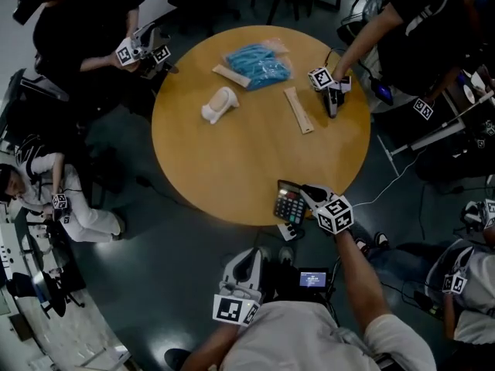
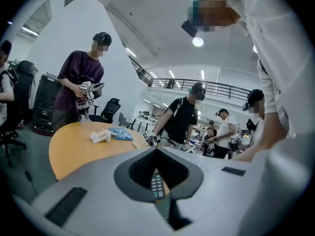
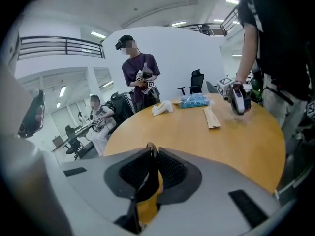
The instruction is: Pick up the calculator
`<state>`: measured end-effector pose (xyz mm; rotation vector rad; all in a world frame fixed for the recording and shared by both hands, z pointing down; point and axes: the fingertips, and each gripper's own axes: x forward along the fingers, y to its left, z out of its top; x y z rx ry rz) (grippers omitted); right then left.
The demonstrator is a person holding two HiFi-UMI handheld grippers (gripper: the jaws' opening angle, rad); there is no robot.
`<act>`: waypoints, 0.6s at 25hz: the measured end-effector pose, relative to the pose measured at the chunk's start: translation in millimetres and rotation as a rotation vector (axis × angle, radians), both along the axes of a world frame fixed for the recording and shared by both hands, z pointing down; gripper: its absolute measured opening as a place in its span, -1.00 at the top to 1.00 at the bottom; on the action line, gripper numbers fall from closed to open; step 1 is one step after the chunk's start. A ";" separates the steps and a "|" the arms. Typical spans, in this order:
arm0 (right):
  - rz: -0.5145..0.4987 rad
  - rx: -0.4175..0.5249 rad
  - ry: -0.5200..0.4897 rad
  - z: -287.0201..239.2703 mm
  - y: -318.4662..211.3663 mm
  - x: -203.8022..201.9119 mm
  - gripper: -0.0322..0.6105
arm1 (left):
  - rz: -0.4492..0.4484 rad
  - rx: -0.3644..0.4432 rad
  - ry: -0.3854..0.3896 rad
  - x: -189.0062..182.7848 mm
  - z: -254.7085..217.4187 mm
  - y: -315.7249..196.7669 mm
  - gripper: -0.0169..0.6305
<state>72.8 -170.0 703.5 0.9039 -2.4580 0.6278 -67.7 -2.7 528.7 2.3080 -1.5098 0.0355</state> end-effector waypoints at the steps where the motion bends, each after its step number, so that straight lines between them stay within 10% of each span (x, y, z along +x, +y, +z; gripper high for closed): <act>1: 0.013 0.016 0.022 -3.9 3.4 -1.2 0.72 | -0.006 0.001 -0.003 -0.4 -0.9 0.8 0.93; 15: 0.199 0.209 0.244 -85.1 71.0 17.1 0.73 | -0.041 -0.015 -0.115 3.5 -1.2 2.4 0.93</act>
